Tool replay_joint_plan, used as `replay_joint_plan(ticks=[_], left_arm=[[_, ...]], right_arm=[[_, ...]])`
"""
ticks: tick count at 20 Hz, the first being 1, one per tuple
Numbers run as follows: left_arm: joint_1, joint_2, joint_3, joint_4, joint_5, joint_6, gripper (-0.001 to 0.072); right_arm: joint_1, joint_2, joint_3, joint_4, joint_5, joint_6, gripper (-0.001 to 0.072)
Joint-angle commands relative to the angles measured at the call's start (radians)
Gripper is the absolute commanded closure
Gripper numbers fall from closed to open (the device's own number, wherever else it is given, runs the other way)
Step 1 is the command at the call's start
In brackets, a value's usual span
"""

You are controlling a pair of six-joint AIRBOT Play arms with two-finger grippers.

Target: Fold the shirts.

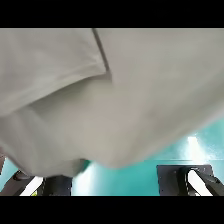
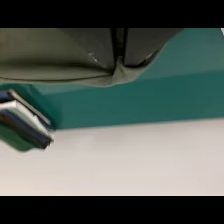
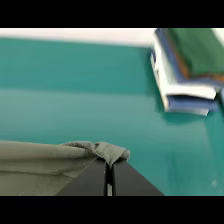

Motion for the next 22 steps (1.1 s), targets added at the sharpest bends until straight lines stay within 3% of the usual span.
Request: replay_joint_plan(ticks=[1, 4, 7, 10, 13, 18, 22], left_arm=[[0.001, -0.135, -0.203, 0.000, -0.102, 0.008, 0.0682], [0.001, -0.293, -0.383, 0.000, -0.085, 0.045, 0.0682], [0.001, -0.486, -0.478, -0.002, 0.011, 0.066, 0.0681], [0.001, -0.662, -0.466, -0.060, 0.179, 0.139, 0.0682], [0.001, -0.794, -0.339, -0.096, 0.279, 0.156, 0.0682], [0.002, -0.850, -0.197, -0.079, 0.264, 0.180, 0.0681], [-0.002, -0.850, -0.201, 0.031, 0.032, 0.170, 0.0682]], right_arm=[[0.000, -0.106, -0.153, -0.009, 0.072, 0.010, 0.0702], [0.002, -0.243, -0.301, -0.009, 0.069, 0.010, 0.0701], [0.023, -0.412, -0.406, -0.010, 0.011, 0.009, 0.0701], [0.077, -0.595, -0.397, -0.010, -0.091, -0.011, 0.0701], [0.122, -0.753, -0.264, -0.009, -0.211, -0.010, 0.0701], [0.158, -0.850, -0.061, -0.011, -0.241, -0.010, 0.0701], [0.145, -0.790, -0.137, -0.012, -0.206, -0.010, 0.0701]])
